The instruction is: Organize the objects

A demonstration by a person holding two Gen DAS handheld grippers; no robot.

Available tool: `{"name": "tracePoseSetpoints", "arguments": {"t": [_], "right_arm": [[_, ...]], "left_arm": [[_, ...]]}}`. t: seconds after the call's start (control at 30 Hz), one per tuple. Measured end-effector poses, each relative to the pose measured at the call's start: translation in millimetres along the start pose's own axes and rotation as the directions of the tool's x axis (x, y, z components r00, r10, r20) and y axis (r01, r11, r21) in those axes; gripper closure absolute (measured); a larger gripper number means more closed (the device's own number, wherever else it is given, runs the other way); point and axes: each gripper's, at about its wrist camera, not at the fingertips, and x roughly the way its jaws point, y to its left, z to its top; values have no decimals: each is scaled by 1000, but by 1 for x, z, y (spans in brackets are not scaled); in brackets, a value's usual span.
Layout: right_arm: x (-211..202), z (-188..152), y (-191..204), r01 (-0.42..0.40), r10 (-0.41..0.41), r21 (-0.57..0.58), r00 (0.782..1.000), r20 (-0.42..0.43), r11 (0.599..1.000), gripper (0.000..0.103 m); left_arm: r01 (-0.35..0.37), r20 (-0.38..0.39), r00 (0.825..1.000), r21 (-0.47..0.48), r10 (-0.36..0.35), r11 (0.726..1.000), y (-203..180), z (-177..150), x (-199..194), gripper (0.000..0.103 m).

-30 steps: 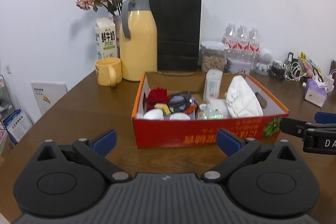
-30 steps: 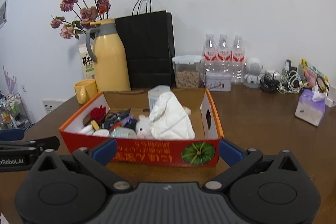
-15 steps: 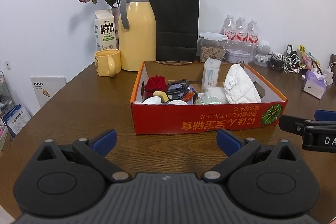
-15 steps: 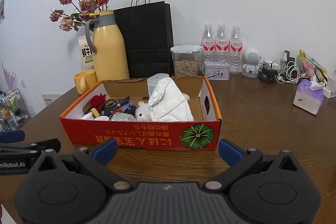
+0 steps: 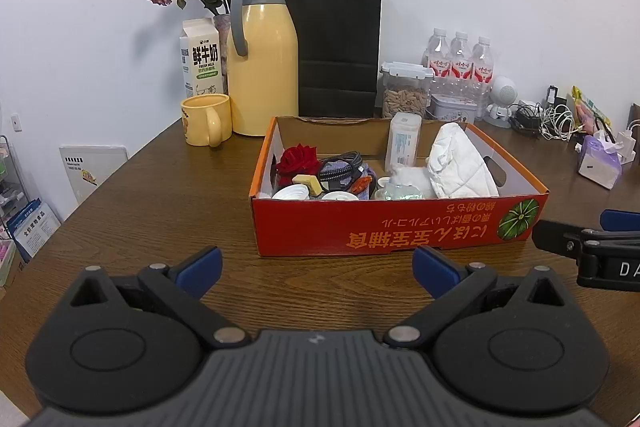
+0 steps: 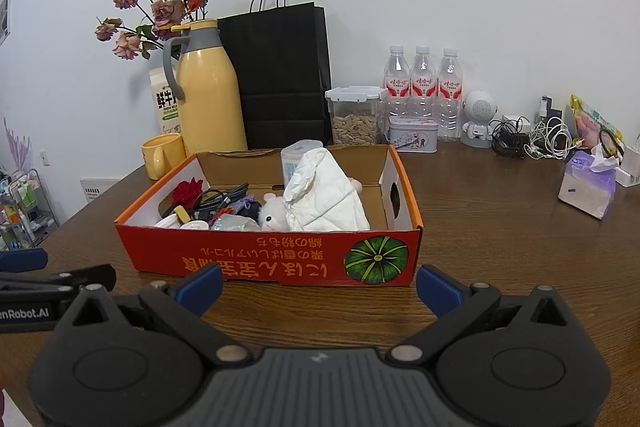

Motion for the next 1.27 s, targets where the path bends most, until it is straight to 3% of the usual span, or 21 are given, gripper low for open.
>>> {"name": "tracePoseSetpoints", "arguments": {"t": [1.27], "right_arm": [[0, 0, 0, 0, 0, 0, 1000, -1, 1000, 0]], "left_arm": [[4, -6, 1000, 0, -4, 1000, 2, -1, 1, 0]]}}
